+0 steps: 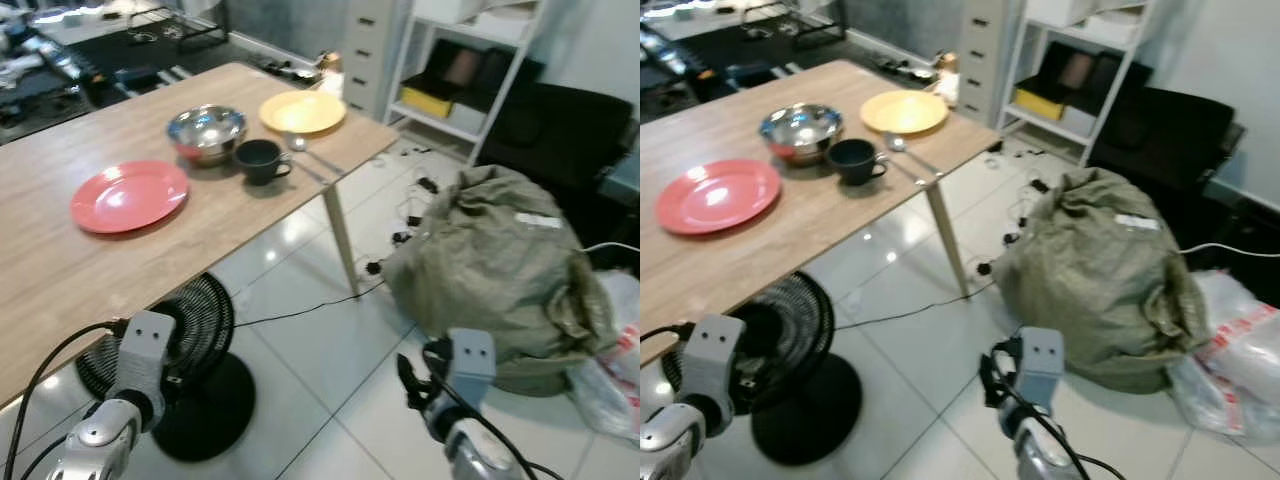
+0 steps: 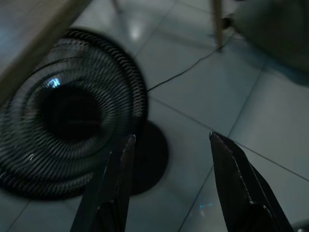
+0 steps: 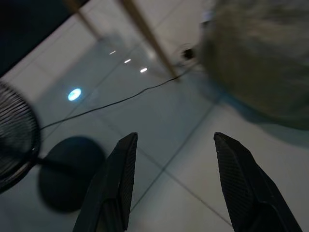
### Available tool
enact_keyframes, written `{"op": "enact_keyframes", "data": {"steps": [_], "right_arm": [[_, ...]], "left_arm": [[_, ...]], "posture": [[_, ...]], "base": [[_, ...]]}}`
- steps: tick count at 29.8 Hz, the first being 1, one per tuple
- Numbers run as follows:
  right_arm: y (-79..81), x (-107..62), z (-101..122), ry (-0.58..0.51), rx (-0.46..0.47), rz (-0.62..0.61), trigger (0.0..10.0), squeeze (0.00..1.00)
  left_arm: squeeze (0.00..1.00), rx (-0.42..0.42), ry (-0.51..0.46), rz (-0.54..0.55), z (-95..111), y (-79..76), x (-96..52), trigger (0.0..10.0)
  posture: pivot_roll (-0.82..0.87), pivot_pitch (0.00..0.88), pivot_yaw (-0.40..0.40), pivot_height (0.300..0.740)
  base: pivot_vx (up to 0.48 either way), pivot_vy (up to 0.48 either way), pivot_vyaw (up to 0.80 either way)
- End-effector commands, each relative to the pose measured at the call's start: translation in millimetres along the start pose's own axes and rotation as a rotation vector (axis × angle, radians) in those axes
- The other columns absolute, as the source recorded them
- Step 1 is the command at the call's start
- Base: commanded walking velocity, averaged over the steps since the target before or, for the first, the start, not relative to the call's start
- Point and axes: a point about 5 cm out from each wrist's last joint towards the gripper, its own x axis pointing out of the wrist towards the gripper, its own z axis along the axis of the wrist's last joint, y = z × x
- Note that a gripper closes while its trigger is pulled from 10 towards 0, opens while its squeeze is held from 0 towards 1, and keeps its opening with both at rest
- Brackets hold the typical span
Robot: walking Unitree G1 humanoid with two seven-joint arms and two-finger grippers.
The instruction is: Setting the table
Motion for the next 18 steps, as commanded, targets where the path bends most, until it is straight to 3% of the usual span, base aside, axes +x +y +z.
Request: {"op": "enact_keyframes", "data": {"steps": [1, 13, 18], "right_arm": [[2.7, -2.3, -15.6, 0.054, 0.009, -0.008, 10.0, 0.0], [1.4, -3.2, -19.1, 0.051, 0.028, -0.026, 10.0, 0.0], [1.0, -2.4, -18.8, 0.046, 0.027, -0.027, 10.0, 0.0]], "left_arm": [[0.0, 0.014, 0.049, -0.006, -13.1, 2.2, -0.6, 10.0], [0.0, 0.034, 0.018, -0.037, -8.4, -3.7, 6.1, 10.0], [0.0, -0.008, -0.005, -0.057, -4.9, -6.0, 6.7, 10.0]], "posture": [[0.01, 0.063, 0.109, 0.74], [0.0, 0.057, 0.11, 0.74], [0.0, 0.054, 0.109, 0.74]], "base": [[0.0, 0.0, -0.78], [0.0, 0.0, -0.78], [0.0, 0.0, -0.78]]}}
